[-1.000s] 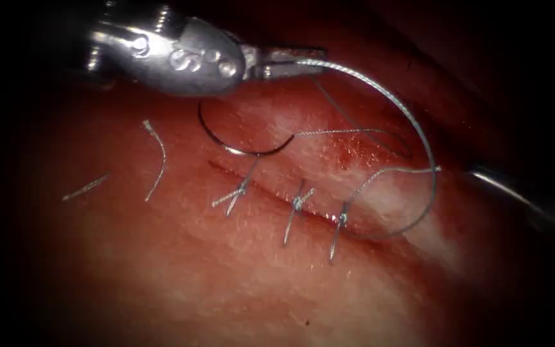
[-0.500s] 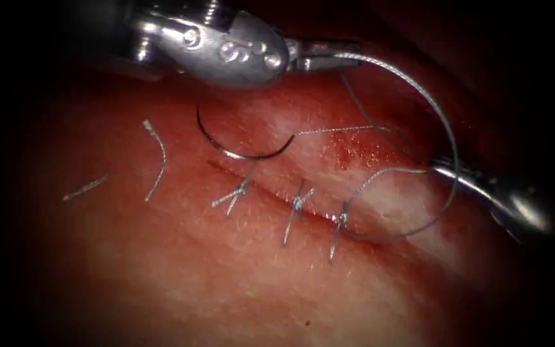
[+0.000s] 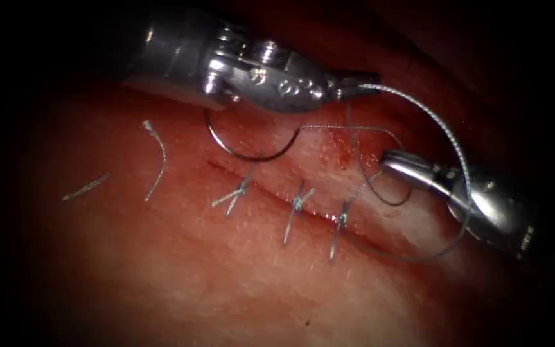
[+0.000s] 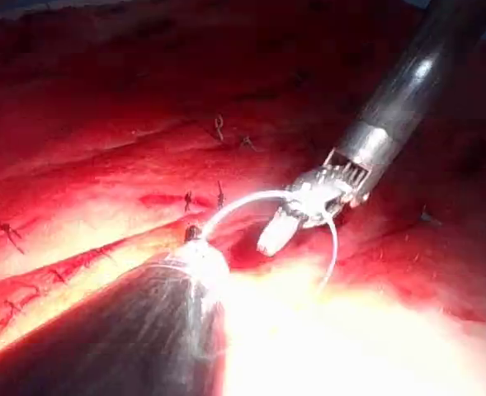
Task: Wound Closure
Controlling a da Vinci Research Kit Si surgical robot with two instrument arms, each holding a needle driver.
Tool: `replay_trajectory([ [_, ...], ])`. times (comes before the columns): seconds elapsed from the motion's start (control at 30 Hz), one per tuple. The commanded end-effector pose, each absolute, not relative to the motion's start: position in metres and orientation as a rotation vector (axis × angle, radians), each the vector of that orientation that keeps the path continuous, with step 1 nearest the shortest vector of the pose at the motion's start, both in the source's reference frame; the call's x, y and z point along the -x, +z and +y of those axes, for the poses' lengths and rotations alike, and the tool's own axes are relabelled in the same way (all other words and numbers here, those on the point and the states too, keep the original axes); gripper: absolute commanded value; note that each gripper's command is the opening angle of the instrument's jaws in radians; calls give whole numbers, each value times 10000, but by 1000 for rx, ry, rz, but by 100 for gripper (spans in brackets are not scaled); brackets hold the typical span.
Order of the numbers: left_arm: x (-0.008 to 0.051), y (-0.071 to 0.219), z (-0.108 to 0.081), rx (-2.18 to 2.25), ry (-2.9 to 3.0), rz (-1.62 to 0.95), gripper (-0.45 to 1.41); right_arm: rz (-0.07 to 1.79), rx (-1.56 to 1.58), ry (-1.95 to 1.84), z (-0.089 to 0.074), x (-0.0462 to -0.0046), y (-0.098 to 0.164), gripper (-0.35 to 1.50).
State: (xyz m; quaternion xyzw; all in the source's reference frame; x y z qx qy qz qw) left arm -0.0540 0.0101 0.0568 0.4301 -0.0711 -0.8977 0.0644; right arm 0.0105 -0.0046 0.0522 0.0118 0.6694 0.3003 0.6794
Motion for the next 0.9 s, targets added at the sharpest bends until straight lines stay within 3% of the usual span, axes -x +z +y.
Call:
replay_trajectory([
  [0.03, 546, 578, 99, -1291, -2707, -221, -45, 1522, -21, 682, -46, -113, 524, -35],
  [0.5, 555, 623, 54, -1224, -2718, -227, -45, 1599, -10, 761, -44, -135, 518, -32],
  [0.63, 555, 621, 38, -1211, -2719, -230, -45, 1645, -44, 836, -46, -146, 517, -23],
  [0.73, 554, 619, 23, -1204, -2725, -233, -45, 1641, -53, 931, -47, -152, 516, 10],
  [0.83, 550, 614, 10, -1199, -2724, -235, -45, 1602, -53, 1064, -45, -150, 516, 67],
  [0.9, 545, 607, 0, -1198, -2721, -233, -45, 1578, -60, 1153, -44, -145, 517, 86],
])
